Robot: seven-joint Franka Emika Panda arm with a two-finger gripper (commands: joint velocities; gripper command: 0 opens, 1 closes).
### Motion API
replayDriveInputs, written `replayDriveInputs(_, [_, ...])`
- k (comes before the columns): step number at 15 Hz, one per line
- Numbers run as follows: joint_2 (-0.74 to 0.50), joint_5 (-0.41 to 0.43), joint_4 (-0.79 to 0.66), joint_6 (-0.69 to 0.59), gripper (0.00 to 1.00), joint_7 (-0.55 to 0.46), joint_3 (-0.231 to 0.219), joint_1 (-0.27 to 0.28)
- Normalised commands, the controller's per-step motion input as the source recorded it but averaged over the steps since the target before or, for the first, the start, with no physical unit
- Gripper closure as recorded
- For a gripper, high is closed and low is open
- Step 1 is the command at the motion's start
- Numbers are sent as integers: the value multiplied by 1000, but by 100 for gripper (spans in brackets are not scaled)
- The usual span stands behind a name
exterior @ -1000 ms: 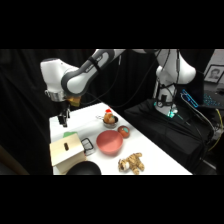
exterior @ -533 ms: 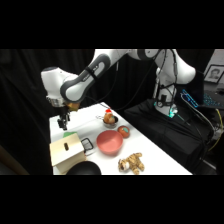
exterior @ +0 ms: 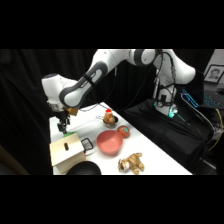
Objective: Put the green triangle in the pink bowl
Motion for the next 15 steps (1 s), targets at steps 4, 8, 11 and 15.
replayDriveInputs(4, [234, 125, 307, -5, 0, -1, 34, -53])
replayDriveInputs(8, [204, 123, 294, -4, 0, -5, 31, -67])
replayDriveInputs(11, [191, 118, 296, -6, 0, -10, 30, -67])
replayDriveInputs(15, [192, 111, 308, -16, 0, -13, 36, -54])
